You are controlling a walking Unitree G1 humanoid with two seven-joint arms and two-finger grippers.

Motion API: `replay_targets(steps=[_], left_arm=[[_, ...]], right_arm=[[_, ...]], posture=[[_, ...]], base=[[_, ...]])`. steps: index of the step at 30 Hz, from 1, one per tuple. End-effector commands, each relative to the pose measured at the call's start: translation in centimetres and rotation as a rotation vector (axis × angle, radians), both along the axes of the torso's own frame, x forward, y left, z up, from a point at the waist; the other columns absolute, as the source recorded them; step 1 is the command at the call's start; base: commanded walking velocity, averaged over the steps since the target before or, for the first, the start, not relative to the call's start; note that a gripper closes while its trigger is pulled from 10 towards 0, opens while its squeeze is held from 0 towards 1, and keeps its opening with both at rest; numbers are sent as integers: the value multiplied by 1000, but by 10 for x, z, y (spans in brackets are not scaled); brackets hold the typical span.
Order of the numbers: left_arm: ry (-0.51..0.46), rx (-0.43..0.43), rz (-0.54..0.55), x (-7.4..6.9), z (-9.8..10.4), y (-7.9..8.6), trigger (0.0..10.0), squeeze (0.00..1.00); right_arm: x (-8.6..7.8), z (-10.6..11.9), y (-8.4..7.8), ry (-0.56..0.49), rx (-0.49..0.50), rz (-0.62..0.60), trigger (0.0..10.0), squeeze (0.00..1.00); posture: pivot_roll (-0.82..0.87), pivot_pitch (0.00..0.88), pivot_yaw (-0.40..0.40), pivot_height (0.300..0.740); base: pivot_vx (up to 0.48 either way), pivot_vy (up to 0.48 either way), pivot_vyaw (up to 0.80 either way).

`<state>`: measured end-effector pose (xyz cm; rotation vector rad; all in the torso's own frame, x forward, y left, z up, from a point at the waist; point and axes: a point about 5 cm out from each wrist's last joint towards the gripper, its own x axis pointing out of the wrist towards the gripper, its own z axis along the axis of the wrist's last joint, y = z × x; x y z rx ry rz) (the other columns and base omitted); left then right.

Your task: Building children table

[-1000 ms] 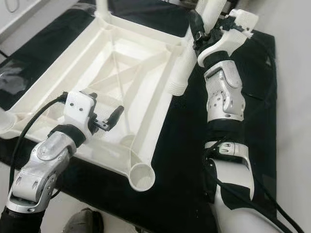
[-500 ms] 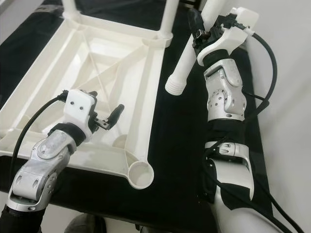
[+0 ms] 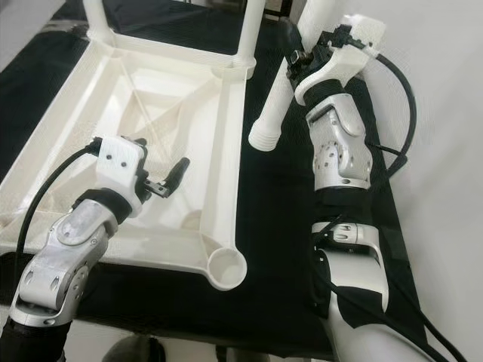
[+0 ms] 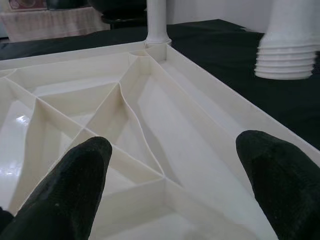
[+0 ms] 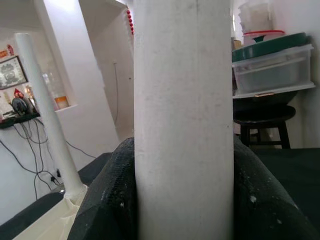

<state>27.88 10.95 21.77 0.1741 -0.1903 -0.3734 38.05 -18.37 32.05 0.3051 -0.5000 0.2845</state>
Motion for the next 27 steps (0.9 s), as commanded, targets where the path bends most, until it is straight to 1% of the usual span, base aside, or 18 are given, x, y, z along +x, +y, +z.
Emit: replay_targets(steps=[1, 15, 18, 27], left_arm=[[22, 5, -2, 0, -5, -2, 10000, 0], [20, 13, -5, 0, -4, -1, 10000, 0], [16, 17, -4, 0, -4, 0, 10000, 0], [12, 24, -3, 1, -3, 1, 10000, 0]], right_arm=[[-3, 3, -5, -17, -5, -18, 10000, 0], [-4, -1, 2, -14, -16, 3, 10000, 0], [-4, -2, 5, -14, -21, 11, 10000, 0], [-4, -3, 8, -10, -22, 19, 10000, 0]], posture=[[42, 187, -110, 740], [43, 186, -101, 740], [46, 183, -101, 740], [46, 182, -96, 740]], base=[[0, 0, 0], [0, 0, 0], [-251, 0, 0], [-56, 0, 0]])
